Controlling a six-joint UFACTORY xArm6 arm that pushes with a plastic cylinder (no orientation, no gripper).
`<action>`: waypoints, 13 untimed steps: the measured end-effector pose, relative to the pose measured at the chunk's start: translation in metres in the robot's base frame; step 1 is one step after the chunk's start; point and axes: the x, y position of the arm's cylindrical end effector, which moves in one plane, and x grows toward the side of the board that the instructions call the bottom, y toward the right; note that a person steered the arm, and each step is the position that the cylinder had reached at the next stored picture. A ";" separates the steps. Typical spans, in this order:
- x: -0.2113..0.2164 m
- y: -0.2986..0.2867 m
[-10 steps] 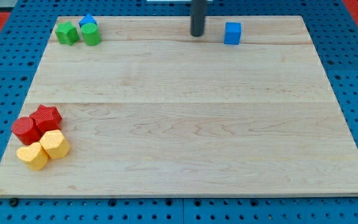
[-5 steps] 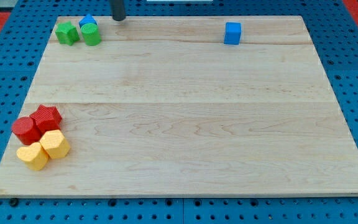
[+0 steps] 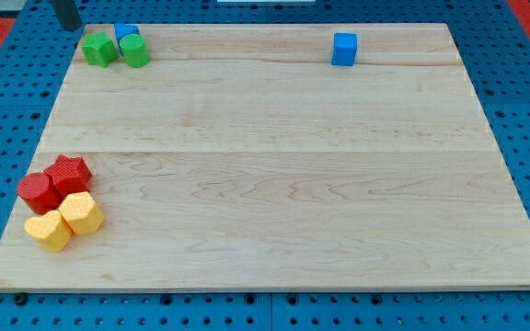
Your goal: Place blue triangle below blue cube
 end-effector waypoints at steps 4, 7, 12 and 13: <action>0.024 0.070; 0.027 0.145; 0.031 0.313; 0.031 0.296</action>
